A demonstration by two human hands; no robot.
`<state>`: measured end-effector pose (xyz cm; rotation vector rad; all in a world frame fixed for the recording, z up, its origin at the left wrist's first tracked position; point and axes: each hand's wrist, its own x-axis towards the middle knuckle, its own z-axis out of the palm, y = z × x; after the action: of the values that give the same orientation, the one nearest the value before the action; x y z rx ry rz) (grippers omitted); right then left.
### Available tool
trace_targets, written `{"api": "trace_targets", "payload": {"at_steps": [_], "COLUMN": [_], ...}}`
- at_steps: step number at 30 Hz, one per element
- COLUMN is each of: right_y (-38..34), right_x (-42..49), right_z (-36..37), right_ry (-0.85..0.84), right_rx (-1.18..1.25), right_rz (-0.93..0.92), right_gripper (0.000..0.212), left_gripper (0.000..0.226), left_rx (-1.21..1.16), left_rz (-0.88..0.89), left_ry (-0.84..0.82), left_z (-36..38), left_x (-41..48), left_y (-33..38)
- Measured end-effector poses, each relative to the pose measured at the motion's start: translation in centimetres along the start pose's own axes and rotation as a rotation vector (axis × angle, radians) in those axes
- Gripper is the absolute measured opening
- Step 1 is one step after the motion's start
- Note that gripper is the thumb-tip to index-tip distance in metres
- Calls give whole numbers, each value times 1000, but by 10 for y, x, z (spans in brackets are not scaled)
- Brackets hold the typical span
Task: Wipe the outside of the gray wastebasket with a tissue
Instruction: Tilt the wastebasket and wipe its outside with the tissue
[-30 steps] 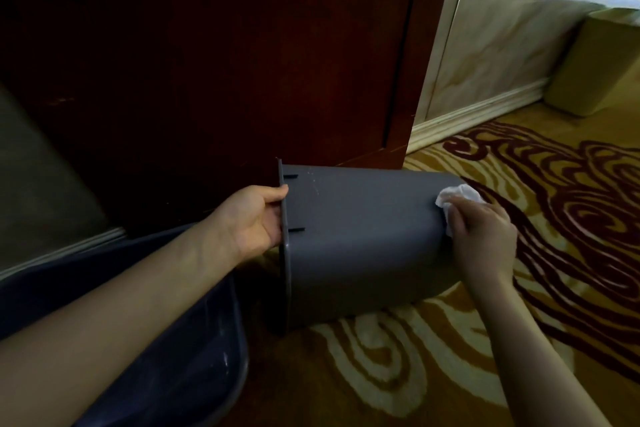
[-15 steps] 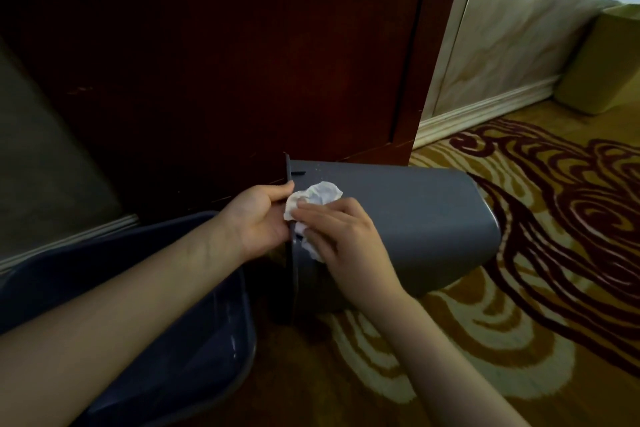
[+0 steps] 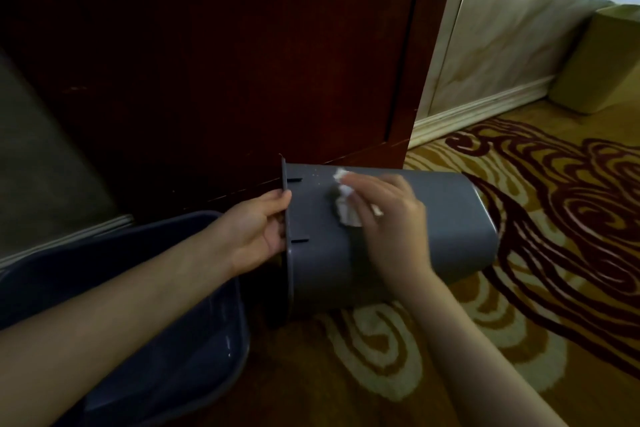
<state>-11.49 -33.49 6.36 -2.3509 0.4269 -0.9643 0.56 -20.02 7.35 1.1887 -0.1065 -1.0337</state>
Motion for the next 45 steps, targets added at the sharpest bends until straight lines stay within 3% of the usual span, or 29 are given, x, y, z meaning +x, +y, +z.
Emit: {"api": "trace_targets", "payload": {"at_steps": [3, 6, 14, 17, 23, 27, 32, 35, 37, 40, 45], "right_y": [-22, -17, 34, 38, 38, 63, 105, 108, 93, 51, -5], "right_x": [6, -4, -1, -7, -25, -31, -29, -25, -18, -3, -6], "right_z": [18, 24, -8, -16, -13, -26, -53, -61, -61, -45, 9], "right_ry": [-226, -284, -134, -90, 49, 113, 248, 372, 424, 377, -55], "right_rx": [44, -27, -293, -353, -319, -309, -319, -162, -45, 43, 33], "right_rz": [-140, -193, 148, 191, 162, 271, 443, 504, 467, 267, -79], "right_gripper": [28, 31, 40, 40, 36, 36, 33, 30, 31, 29, 34], "left_gripper": [29, 29, 26, 32, 26, 31, 29, 19, 18, 21, 31], "left_rx": [-37, -39, 3, 70, 86, 153, 116, 119, 116, 148, 83], "left_rz": [10, 27, 22, -2, -5, 23, 64, 95, 140, 204, 222], "left_ry": [-77, -102, -69, -67, 153, 262, 304, 268, 215, 145, -9], "left_z": [-3, -6, -7, -5, 20, 37, 37, 45, 47, 45, 34], "left_x": [-4, -5, -5, -6, 15, 22, 20, 14, 12, 12, 12], "left_y": [-5, -10, -13, 0, 37, 31, 25, 21, 17, 6, -17]}}
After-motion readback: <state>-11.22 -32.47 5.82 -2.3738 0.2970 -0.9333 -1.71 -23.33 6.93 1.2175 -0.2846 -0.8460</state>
